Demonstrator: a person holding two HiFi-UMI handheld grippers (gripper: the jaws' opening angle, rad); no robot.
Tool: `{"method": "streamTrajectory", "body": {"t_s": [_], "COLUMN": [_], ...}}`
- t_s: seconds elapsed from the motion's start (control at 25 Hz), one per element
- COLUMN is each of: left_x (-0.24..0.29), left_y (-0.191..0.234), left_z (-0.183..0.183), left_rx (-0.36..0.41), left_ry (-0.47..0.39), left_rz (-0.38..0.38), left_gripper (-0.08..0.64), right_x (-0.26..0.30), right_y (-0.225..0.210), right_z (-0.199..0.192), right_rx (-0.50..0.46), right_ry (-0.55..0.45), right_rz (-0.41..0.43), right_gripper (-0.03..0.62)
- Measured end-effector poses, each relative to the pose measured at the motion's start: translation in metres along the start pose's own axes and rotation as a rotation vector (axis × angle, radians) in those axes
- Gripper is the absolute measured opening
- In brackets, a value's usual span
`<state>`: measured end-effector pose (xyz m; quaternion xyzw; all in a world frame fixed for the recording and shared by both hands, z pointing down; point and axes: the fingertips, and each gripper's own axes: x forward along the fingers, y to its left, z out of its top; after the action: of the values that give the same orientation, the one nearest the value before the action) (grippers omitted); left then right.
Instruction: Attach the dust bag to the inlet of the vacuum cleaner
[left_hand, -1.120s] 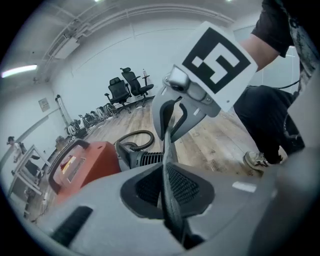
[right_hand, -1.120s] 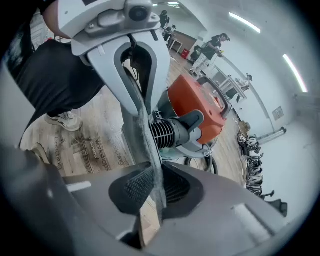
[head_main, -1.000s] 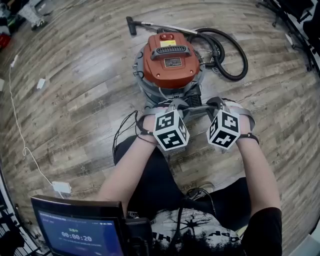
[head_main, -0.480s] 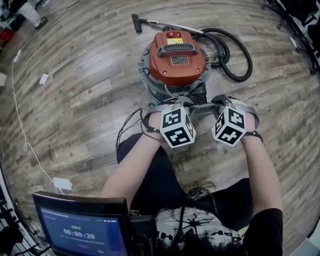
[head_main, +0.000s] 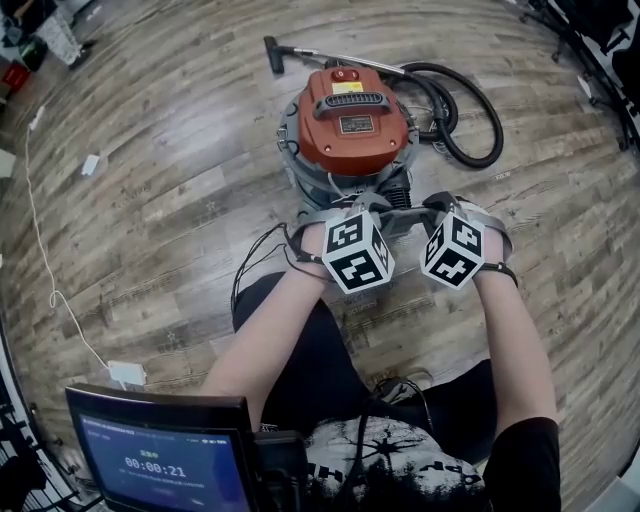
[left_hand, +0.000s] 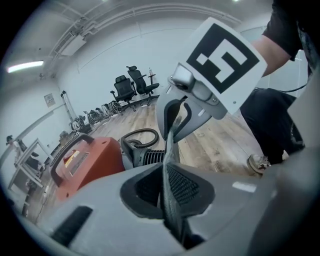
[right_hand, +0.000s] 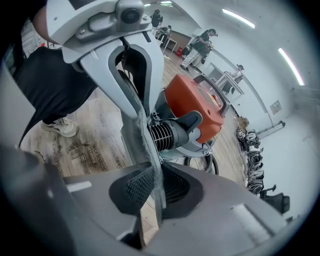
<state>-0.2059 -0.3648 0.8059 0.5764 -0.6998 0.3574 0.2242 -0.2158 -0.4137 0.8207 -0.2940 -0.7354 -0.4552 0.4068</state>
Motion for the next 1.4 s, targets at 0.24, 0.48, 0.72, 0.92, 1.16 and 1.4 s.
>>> {"method": "streamTrajectory", "body": {"t_s": [0.24, 0.48, 0.72, 0.92, 1.16, 1.4], "left_x": [0.003, 0.003, -0.005, -0.006, -0.003, -0.001], "left_y": [0.000, 0.003, 0.007, 0.013, 0.015, 0.017], "left_z": [-0.021, -0.030, -0.010, 0.006, -0.001, -0.019], "left_rx": [-0.028, -0.040, -0.012, 0.029, -0.032, -0.100], "left_ry": [0.032, 0.049, 0.005, 0.008, -0.011, 0.023], "left_rz": [0.007, 0.023, 0.063, 0.070, 0.044, 0.043], "left_gripper": [0.025, 0.026, 0.026, 0.029, 0.030, 0.031], "right_x": [-0.015, -0.022, -0.013, -0.003, -0.011, -0.028], "right_y": [-0.001, 0.002, -0.002, -0.006, -0.011, -0.012], "right_z": [0.018, 0.030, 0.014, 0.004, 0.010, 0.032], "right_rx": [-0.121, -0.155, 0.002, 0.078, 0.071, 0.024], "right_ry": [0.016, -0.001, -0.037, -0.020, -0.059, -0.084], "right_rz": [-0.029, -0.027, -0.001, 0.001, -0.010, 0.026], "right_gripper": [0.031, 0.030, 0.031, 0.034, 0.035, 0.034]}}
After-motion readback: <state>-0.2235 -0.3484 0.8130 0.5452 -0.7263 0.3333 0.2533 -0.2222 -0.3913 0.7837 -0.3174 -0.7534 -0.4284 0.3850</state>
